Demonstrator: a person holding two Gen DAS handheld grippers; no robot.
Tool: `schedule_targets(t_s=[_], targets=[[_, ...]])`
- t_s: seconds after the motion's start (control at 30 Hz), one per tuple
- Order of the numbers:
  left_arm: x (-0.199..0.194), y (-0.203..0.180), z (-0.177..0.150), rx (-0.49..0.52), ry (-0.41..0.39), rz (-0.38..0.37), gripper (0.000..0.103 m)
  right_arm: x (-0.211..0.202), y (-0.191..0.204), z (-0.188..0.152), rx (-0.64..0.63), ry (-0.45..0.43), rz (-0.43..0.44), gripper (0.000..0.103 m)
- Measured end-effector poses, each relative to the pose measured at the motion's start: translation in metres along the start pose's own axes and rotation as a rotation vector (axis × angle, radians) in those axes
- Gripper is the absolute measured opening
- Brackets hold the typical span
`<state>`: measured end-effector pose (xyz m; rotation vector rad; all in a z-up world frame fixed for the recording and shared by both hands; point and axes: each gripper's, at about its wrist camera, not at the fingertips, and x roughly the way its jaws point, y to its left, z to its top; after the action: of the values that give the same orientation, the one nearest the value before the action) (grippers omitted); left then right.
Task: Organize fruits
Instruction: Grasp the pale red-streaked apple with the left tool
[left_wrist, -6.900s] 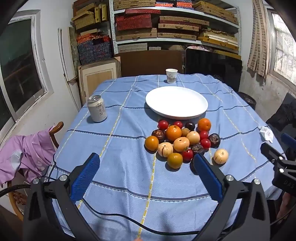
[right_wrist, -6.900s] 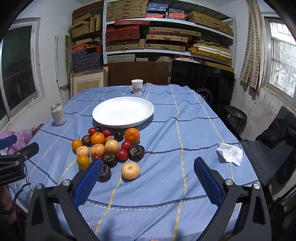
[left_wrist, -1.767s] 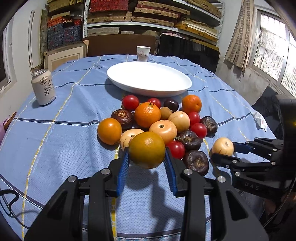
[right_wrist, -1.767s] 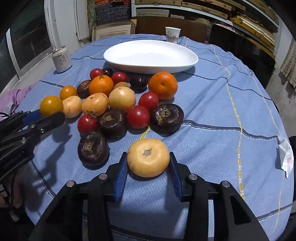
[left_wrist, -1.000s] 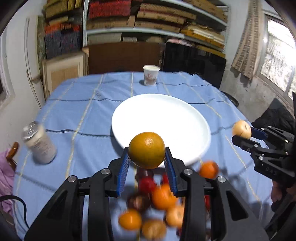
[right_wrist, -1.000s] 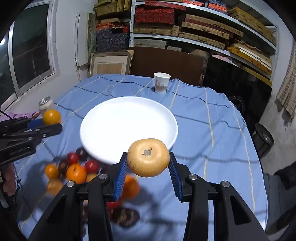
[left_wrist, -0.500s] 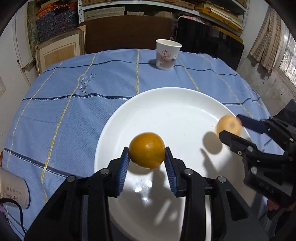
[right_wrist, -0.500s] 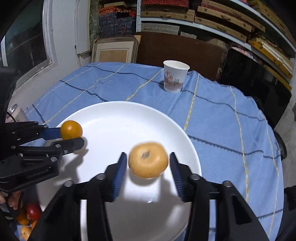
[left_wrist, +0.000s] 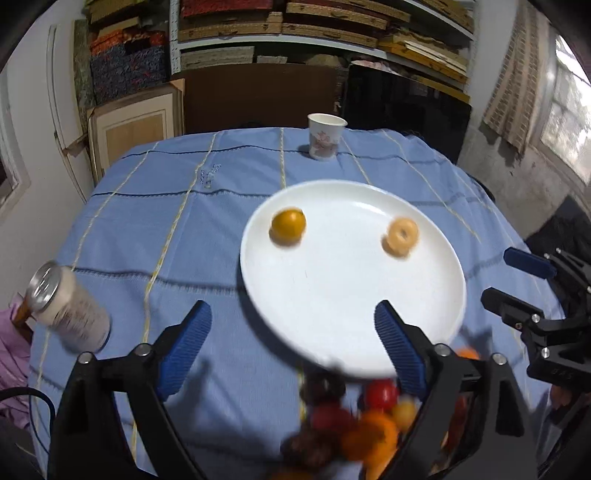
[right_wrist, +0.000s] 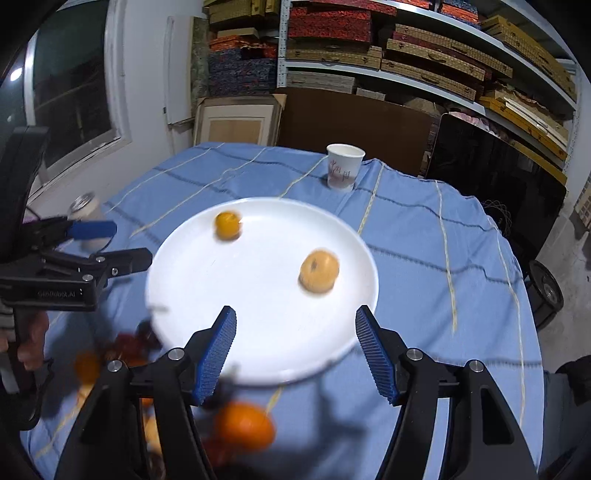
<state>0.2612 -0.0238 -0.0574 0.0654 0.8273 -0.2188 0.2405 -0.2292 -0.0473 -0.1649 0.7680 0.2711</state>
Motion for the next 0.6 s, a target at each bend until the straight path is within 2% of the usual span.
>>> schedule_targets(t_s=[0.17, 0.33, 0.43, 0.6], targets=[[-0.042, -0.019, -0.069, 0.053, 0.019, -0.04, 0.09, -0.041, 0.017, -0.068, 0.041, 0.029, 0.019, 0.068], [-0.055, -0.024, -0.128, 0.046, 0.051, -0.053, 0.091, -0.064, 0.022, -0.118, 0.153, 0.011, 0.065, 0.07], [-0.051, -0.027, -0.148, 0.056, 0.07, -0.023, 0.091, -0.061, 0.026, -0.142, 0.201, 0.004, 0.111, 0.071], [-0.046, -0.031, -0.156, 0.084, 0.071, 0.035, 0.091, -0.056, 0.026, -0.155, 0.221, -0.009, 0.114, 0.071]])
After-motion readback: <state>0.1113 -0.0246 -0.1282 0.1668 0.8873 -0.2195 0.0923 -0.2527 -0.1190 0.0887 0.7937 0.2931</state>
